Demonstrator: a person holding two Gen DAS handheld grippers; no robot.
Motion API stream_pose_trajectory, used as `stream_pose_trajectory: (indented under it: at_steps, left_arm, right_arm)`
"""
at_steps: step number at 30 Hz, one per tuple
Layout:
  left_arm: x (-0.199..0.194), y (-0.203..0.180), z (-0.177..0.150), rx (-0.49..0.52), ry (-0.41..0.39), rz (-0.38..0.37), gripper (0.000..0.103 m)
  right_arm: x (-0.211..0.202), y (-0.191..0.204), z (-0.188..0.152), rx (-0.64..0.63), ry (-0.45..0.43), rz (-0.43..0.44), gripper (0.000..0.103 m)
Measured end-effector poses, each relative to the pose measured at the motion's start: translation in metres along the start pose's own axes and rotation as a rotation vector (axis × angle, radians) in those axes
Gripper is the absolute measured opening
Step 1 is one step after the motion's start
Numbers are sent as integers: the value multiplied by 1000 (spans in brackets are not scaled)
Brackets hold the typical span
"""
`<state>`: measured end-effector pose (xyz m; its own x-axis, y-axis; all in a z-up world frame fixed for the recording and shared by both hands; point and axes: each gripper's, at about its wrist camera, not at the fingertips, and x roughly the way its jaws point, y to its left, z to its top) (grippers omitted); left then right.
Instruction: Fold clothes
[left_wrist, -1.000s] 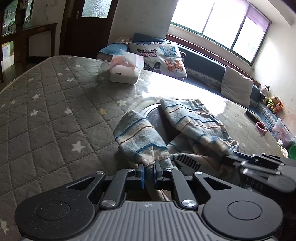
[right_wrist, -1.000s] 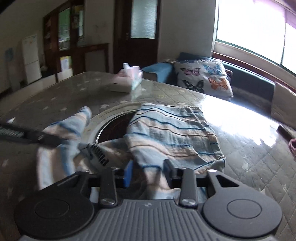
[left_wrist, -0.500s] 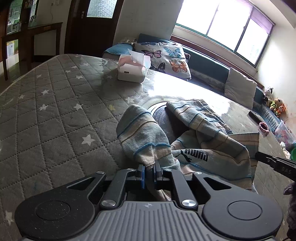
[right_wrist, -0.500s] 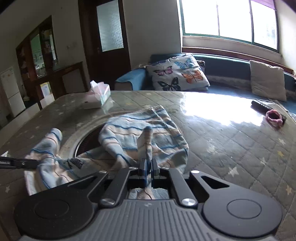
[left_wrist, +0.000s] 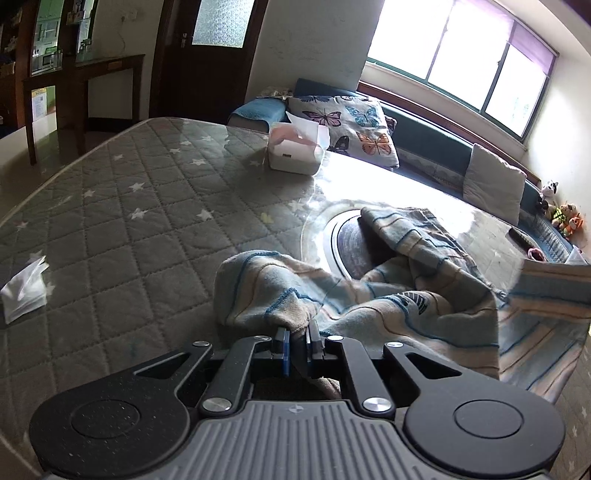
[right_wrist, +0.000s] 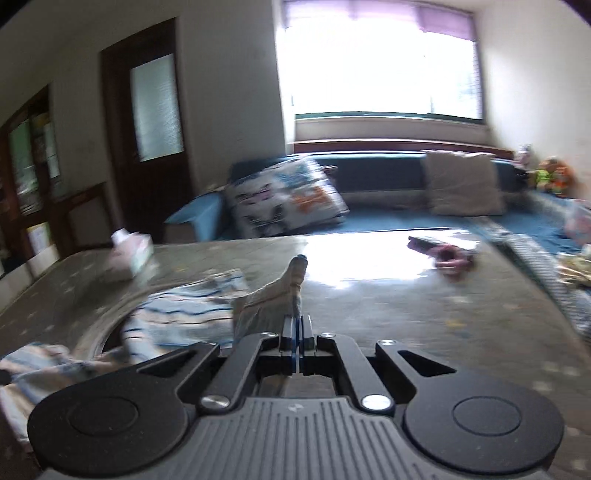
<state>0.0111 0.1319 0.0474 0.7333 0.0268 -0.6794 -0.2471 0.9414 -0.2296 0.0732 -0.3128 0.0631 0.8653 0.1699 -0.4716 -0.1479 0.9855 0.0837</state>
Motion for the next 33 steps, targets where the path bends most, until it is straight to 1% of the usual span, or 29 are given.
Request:
stream_pose_trajectory:
  at_steps: [5, 7, 8, 9, 11, 13, 16, 17, 19, 21, 22, 26, 27, 29, 33]
  left_arm:
    - [-14, -3, -12, 46, 35, -22, 9]
    - [-16, -5, -18, 71, 68, -35, 9]
    - [-17, -5, -19, 77, 82, -42, 12]
    - [-18, -5, -19, 85, 88, -48, 13]
    - [-23, -7, -17, 101, 83, -56, 13]
    - [-30, -10, -13, 119, 71, -65, 14]
    - [-36, -17, -2, 142, 39, -78, 22]
    - [-35, -19, 2, 142, 29, -83, 25]
    - [-30, -25, 11, 134, 17, -95, 28]
    - [-22, -31, 19, 123, 23, -111, 33]
    - [-18, -34, 23, 122, 28, -117, 33]
    - [-10, -45, 33, 146, 45, -126, 39]
    - [-10, -45, 35, 152, 45, -124, 43]
    - [-11, -44, 38, 161, 40, -109, 46]
    - [-14, -28, 36, 127, 49, -48, 47]
  right_arm:
    - [-32, -33, -17, 39, 22, -83, 1]
    - [-38, -38, -25, 44, 48, -101, 1]
    - [-39, -41, -30, 44, 72, -110, 1]
    - [-39, -43, -37, 42, 108, -118, 2]
    - [-40, -46, -44, 41, 148, -125, 4]
    - [-41, -48, -44, 30, 158, -138, 6]
    - [-41, -49, -33, -1, 144, -149, 6]
    - [-39, -45, -28, -15, 142, -144, 7]
    - [-28, -36, -21, -43, 149, -119, 7]
    - [-15, -26, -16, -67, 160, -93, 8]
    - [-9, -21, -14, -78, 166, -78, 9]
    - [16, 0, -10, -118, 188, -18, 12]
    - [21, 4, -8, -130, 190, -6, 13]
    - [31, 12, -3, -154, 192, 16, 14]
    - [46, 24, 4, -187, 190, 51, 16]
